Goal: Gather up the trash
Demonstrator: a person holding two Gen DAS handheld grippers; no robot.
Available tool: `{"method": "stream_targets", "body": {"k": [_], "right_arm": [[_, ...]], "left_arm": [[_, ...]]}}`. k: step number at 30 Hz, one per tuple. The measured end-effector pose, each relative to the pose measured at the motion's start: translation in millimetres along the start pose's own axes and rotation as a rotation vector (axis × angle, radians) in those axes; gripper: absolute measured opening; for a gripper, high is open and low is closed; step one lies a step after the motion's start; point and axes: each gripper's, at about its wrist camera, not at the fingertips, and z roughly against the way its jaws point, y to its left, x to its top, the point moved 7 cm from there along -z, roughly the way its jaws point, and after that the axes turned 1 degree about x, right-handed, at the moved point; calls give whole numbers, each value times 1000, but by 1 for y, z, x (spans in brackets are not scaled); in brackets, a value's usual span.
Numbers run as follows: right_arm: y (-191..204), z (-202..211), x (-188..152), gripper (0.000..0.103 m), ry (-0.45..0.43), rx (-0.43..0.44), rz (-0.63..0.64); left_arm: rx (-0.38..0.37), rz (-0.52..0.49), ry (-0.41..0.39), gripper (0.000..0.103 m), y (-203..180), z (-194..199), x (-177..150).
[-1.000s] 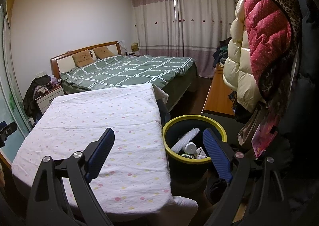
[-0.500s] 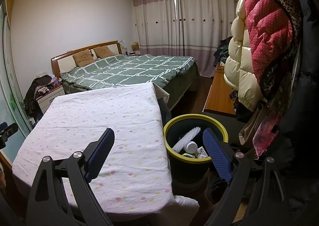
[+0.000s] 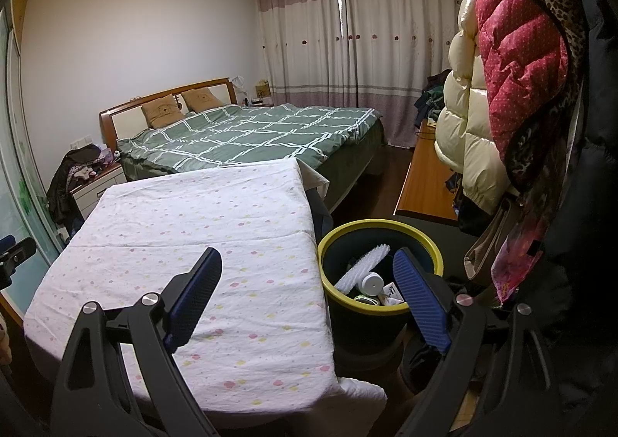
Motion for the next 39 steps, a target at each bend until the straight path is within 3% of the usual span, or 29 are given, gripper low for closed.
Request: {"method": "stream_targets", "body": {"k": [26,39], "right_arm": [[2,-4,-4,86,10,7,1],[-1,-6,-4,86,16,8,-2]], "left_arm": [[-32,5,2,98,0,0,3],[-32,-7,44,98,-2,-9,0]]}}
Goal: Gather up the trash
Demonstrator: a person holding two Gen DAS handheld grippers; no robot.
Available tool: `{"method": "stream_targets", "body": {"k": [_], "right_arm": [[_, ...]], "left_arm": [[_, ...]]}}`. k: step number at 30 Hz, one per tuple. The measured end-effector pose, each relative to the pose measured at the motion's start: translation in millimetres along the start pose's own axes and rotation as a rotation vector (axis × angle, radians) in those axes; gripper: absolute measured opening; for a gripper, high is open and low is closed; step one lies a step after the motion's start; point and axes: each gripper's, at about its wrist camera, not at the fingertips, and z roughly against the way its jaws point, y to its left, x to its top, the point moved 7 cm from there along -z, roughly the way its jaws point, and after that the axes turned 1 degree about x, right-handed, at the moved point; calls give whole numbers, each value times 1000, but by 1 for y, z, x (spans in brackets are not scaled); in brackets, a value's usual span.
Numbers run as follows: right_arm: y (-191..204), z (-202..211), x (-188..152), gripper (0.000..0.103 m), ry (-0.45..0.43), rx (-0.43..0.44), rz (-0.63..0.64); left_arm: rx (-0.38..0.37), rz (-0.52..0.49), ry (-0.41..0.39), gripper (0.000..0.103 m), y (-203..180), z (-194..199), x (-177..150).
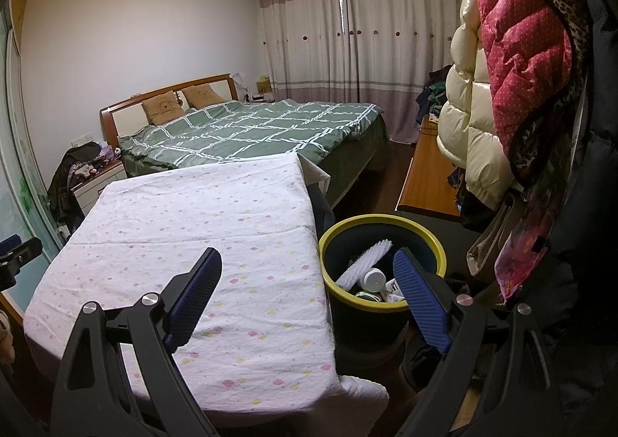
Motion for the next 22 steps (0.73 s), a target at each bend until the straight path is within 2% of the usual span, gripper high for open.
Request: {"method": "stream_targets", "body": {"k": [7,13,17,21,22], "right_arm": [[-1,-2,-1,86,7,2,1],[5,-16,0,86,26,12,18],[18,-50,10,91,75,76,15],[44,-115,14,92,179,138,15],[44,-115,14,92,179,138,15]], "left_arm": [[-24,16,8,98,2,-6,1],[3,8,28,98,9,-21,5],[22,13,67,98,21,-51,11],[51,13,120,98,42,-102,19],[61,14,133,98,49,-118,22]]}}
